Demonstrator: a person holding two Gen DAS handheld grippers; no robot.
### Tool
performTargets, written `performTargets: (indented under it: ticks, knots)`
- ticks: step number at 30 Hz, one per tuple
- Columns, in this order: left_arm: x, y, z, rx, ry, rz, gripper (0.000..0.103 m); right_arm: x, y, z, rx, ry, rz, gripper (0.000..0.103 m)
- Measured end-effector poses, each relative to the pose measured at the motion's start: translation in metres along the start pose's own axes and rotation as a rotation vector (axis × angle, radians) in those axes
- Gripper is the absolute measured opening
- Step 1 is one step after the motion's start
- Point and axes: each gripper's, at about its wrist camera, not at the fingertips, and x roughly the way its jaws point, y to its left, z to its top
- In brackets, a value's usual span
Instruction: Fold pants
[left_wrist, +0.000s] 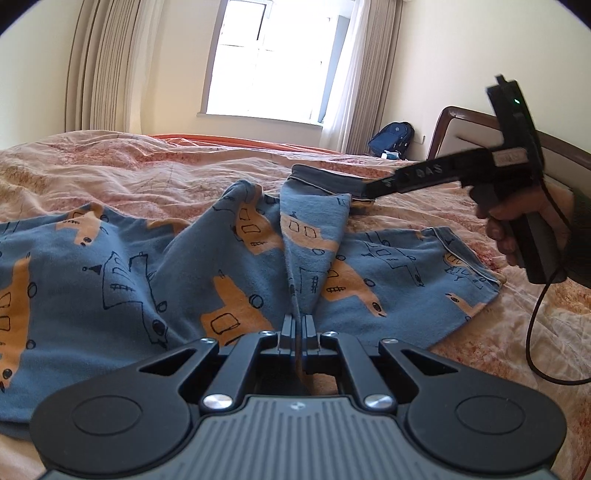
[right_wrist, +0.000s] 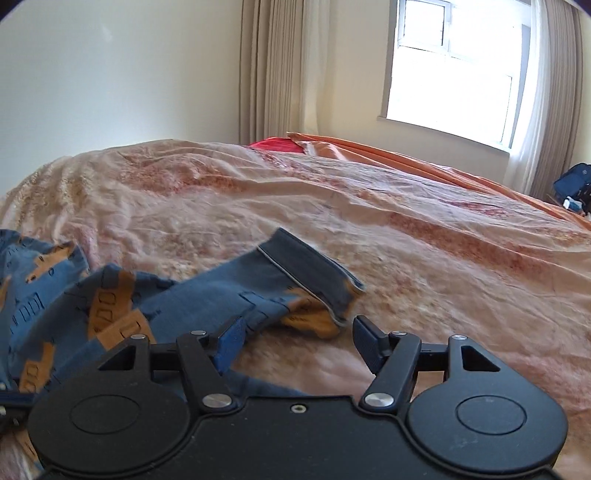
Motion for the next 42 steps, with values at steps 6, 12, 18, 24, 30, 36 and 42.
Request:
performTargets:
  ticks: [6, 12, 18, 24, 30, 36, 42]
  knots:
    - [0.004, 0.004, -0.004, -0.018, -0.001, -0.009, 0.002, 0.062, 0.038, 0.041, 0.023, 0.035, 0.003, 0.062]
    - [0.003, 0.002, -0.005, -0.015, -0.005, -0.008, 0.002, 0.098, 0.060, 0.050, 0.016, 0.134, -0.056, 0.045]
    - [-0.004, -0.001, -0.003, -0.008, -0.022, 0.002, 0.002, 0.087, 0.050, 0.045, 0.028, 0.114, -0.090, 0.001]
    - [-0.023, -0.010, 0.004, 0.041, -0.059, 0.023, 0.000, 0.000, 0.018, 0.036, 0.083, -0.061, -0.125, 0.001]
    - [-0.037, -0.025, 0.005, 0.157, -0.072, 0.047, 0.000, -0.093, -0.023, -0.021, 0.244, -0.129, -0.135, 0.001]
    - [-0.032, -0.037, -0.005, 0.242, -0.024, 0.079, 0.000, -0.120, -0.037, -0.106, 0.427, -0.069, -0.116, 0.001]
    - [-0.025, -0.035, -0.013, 0.248, 0.006, 0.091, 0.000, -0.118, -0.042, -0.140, 0.582, -0.084, -0.048, 0.018]
